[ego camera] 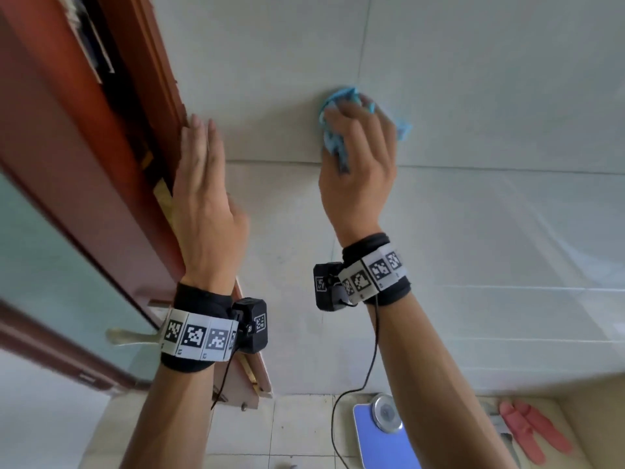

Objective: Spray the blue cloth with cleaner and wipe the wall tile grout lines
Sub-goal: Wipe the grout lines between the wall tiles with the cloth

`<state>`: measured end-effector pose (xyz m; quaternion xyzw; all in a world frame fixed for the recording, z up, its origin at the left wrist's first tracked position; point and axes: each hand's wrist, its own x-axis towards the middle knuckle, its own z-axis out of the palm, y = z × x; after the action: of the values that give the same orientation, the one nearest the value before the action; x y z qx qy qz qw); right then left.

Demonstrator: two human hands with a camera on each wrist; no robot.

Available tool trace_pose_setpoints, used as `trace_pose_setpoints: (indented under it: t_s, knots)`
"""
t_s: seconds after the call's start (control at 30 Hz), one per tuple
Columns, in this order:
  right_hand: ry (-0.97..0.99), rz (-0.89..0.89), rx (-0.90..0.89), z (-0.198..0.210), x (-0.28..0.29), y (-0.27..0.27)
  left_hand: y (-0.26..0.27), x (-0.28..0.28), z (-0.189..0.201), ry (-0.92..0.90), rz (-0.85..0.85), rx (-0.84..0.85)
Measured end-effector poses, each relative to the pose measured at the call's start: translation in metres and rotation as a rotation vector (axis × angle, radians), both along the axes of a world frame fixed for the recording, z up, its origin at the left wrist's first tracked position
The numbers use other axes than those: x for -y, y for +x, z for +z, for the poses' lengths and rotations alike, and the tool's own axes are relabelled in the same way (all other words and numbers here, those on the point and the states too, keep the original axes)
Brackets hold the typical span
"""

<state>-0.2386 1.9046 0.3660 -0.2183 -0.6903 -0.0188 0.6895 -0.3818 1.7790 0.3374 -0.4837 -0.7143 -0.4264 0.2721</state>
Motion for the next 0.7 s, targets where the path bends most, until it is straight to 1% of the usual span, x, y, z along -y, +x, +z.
trace_pose_setpoints:
  t_s: [0.07, 0.13, 0.2, 0.23, 0.27, 0.3, 0.37, 0.5, 0.57, 0.6, 0.63, 0.7]
  knots:
    - [0.072, 0.0, 0.105, -0.022, 0.002, -0.014, -0.004, 0.005, 0.005, -0.019, 0.057, -0.011]
    - [0.156, 0.059, 0.285, -0.058, 0.008, -0.023, -0.01, 0.009, 0.01, -0.01, 0.101, -0.026]
    - [0.217, 0.116, 0.49, -0.091, 0.015, -0.027, -0.014, 0.011, 0.012, -0.004, 0.107, -0.024]
    - [0.233, 0.138, 0.553, -0.102, 0.017, -0.027, -0.015, 0.013, 0.011, -0.01, 0.096, -0.013]
    - [0.233, 0.157, 0.578, -0.105, 0.018, -0.027, -0.016, 0.014, 0.01, -0.022, 0.086, -0.003]
    - [0.225, 0.171, 0.561, -0.101, 0.02, -0.027, -0.017, 0.016, 0.009, -0.039, 0.077, 0.005]
    - [0.226, 0.167, 0.436, -0.072, 0.023, -0.028, -0.019, 0.018, 0.005, -0.066, 0.052, 0.007]
    - [0.266, 0.085, 0.162, 0.026, 0.019, -0.034, -0.023, 0.017, -0.001, -0.058, 0.03, 0.015]
    - [0.249, 0.022, 0.067, 0.064, 0.01, -0.045, -0.025, 0.017, -0.003, -0.047, 0.01, 0.029]
    - [0.237, -0.009, 0.041, 0.074, 0.007, -0.05, -0.027, 0.017, -0.004, -0.04, -0.003, 0.031]
    - [0.217, -0.031, 0.032, 0.075, 0.006, -0.054, -0.029, 0.017, -0.004, -0.032, -0.022, 0.028]
    - [0.195, -0.049, 0.066, 0.059, 0.012, -0.062, -0.035, 0.018, -0.005, -0.01, -0.071, 0.02]
